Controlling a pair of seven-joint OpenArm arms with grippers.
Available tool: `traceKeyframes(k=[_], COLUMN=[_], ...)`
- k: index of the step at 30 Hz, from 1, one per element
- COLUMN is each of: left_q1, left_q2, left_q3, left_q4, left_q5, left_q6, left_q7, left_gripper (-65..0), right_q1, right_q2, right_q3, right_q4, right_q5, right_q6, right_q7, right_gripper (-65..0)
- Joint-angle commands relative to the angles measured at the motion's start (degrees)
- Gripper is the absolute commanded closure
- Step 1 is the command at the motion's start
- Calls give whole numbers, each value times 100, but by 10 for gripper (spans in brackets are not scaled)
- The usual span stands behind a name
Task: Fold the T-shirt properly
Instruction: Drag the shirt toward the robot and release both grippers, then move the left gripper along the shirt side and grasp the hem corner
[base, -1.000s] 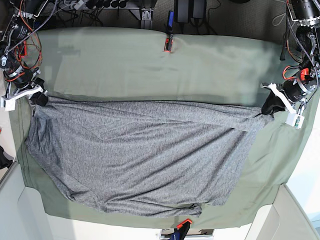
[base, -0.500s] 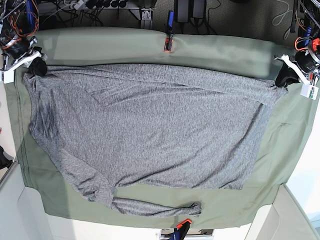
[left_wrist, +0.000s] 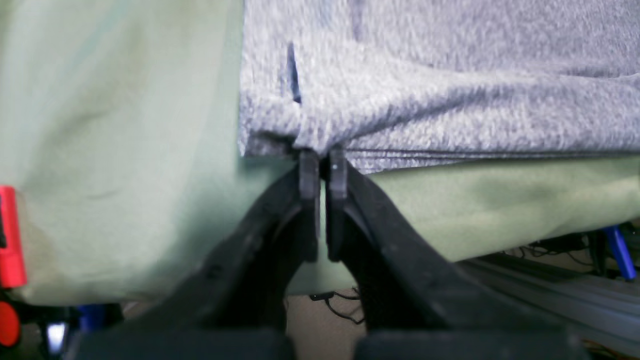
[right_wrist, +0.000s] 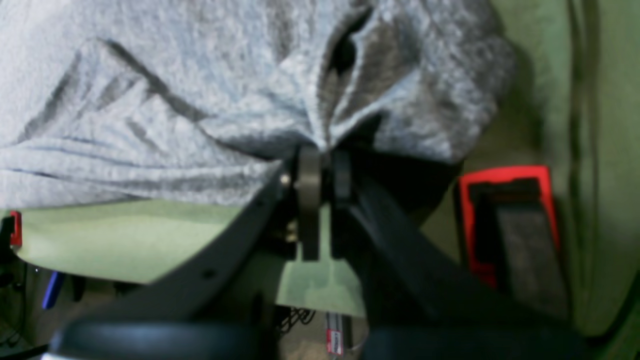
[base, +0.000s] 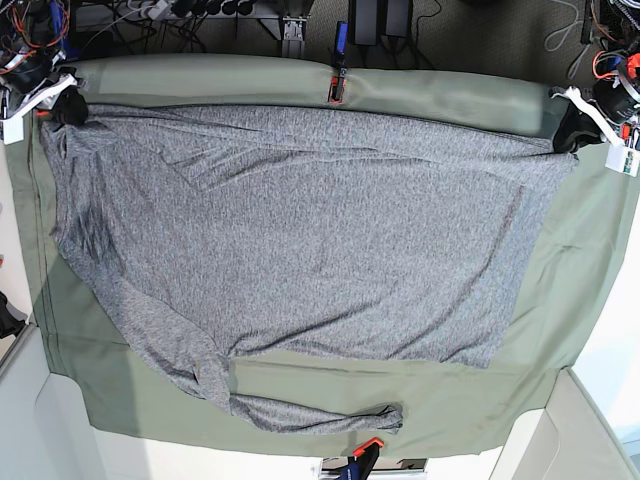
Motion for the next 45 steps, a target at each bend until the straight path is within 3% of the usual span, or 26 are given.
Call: traceKeyframes(k=[1,4,6,9,13,17,22,25,29,35,40,41,45], left_q1=[4,2,2,2,4,2,-9,-44,-247,-476,-914,-1014,-1478], left_q2=[-114,-116,-114,-114,-116,-118,-197,-275,-391,-560,-682,-710,-817], left_q3=[-46,59,120,127,127,127,127,127,127,339,1034,1178,1661], left_q4=[83,81,81,81,81,81,81,81,83,83,79,61,-216], left_q5=[-37,-35,-33,-26,79,70,-105,-208,-339,-339,192,337,697], left_q6=[-28,-28,-28,-28,-28,-28,-28,-28,-28,-28,-11,168,247], left_q7=[-107,-131,-151,-151,-149,-149,-219,-326,-319,-319,-330,-369,-581], left_gripper=[-5,-110,-145,-151,-152,-162,-308,-308,-307,-307,-307,-307,-319], right_q1=[4,31,33,28,31,31,33,138,511,1508,2559,2778,3657], right_q2=[109,109,109,109,109,109,111,116,203,243,448,501,608], right_q3=[55,55,55,52,55,59,317,522,573,490,-90,-245,-896], right_q4=[94,94,94,94,94,109,302,472,485,330,-367,-557,-1456], right_q5=[9,44,44,44,46,46,46,42,-4,-557,-1419,-1593,-2092], right_q6=[-37,-37,-37,-37,-39,-39,-39,-39,-42,-380,-723,-793,-826], right_q7=[151,149,151,149,151,151,234,273,284,455,748,793,881], right_gripper=[0,0,0,0,-154,-178,-178,-187,-271,-272,-272,-272,-272])
